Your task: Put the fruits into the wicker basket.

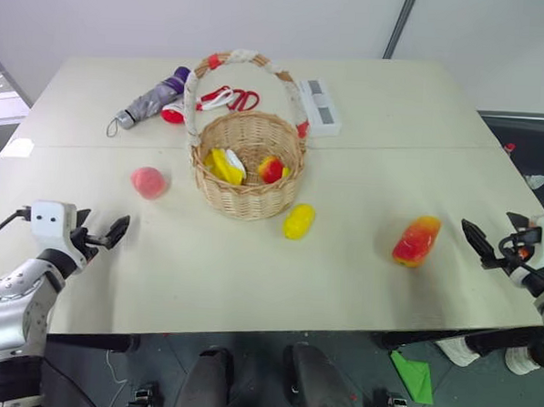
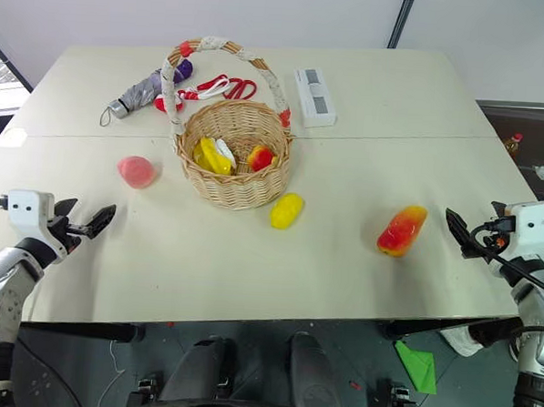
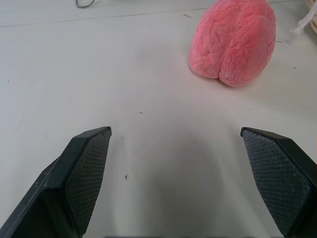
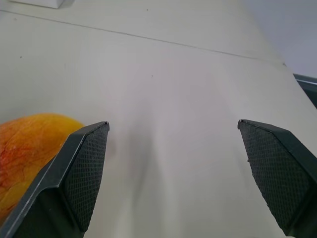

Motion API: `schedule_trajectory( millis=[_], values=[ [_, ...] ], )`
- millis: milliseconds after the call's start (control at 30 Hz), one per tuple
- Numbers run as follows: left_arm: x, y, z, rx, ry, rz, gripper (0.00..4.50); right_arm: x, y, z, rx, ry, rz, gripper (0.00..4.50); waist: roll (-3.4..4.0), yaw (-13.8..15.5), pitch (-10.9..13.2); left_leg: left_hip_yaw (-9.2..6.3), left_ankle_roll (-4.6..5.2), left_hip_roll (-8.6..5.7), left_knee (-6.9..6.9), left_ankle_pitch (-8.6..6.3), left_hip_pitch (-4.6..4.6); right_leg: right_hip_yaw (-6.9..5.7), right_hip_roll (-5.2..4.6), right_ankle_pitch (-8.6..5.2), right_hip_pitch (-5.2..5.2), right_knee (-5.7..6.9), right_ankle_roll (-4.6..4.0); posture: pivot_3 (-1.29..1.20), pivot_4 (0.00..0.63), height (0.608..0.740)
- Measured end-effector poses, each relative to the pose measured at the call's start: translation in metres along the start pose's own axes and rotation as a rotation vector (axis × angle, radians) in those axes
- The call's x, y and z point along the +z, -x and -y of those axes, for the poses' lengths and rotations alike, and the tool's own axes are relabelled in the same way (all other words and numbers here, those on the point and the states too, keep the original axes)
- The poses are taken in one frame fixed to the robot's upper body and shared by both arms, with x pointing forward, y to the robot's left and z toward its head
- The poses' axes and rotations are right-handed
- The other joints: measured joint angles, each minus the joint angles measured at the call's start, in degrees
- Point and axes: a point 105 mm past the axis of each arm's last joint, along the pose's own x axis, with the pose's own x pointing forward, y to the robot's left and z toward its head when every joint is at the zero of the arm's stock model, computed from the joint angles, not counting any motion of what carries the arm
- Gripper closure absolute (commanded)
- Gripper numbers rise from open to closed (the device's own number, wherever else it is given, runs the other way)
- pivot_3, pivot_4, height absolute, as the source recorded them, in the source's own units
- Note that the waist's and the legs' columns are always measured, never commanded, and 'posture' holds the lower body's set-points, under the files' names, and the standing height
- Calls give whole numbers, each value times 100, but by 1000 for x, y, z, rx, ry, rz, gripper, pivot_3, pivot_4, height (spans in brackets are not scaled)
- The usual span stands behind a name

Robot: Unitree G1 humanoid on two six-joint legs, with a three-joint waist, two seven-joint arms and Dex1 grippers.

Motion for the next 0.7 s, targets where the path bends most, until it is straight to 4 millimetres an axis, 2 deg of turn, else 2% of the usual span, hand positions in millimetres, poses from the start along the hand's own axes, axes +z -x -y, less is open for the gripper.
schedule_trajectory(
  millis=[300,400,500,600,633,700],
  values=[
    [4,-5,4,14,9,20,0,9,-12,2,-15,-1,43,156,0,3,0,2,0,-1,1,0,-1,0,-1,1,0,0,1,0,150,740],
    [9,-7,5,17,7,32,0,15,-16,-4,6,9,65,156,0,-3,0,1,0,0,1,0,0,0,1,1,0,1,1,0,150,740],
    [14,-11,7,17,7,40,0,36,-22,-31,126,24,114,156,1,-14,0,0,0,1,1,0,2,2,2,1,-1,2,1,0,150,740],
    [25,-14,11,1,5,66,0,70,-22,-84,363,27,194,156,0,-2,0,-12,0,13,1,0,0,0,8,1,-1,3,1,0,150,740],
    [27,-15,12,-3,5,73,0,77,-20,-100,430,26,207,156,0,3,0,-16,0,16,1,0,-1,-1,8,1,-1,2,1,0,150,740],
    [31,-19,15,-5,6,72,0,87,-10,-143,620,38,197,156,0,12,0,-20,0,25,1,0,-2,-1,7,1,-1,2,1,0,150,740]
  ],
)
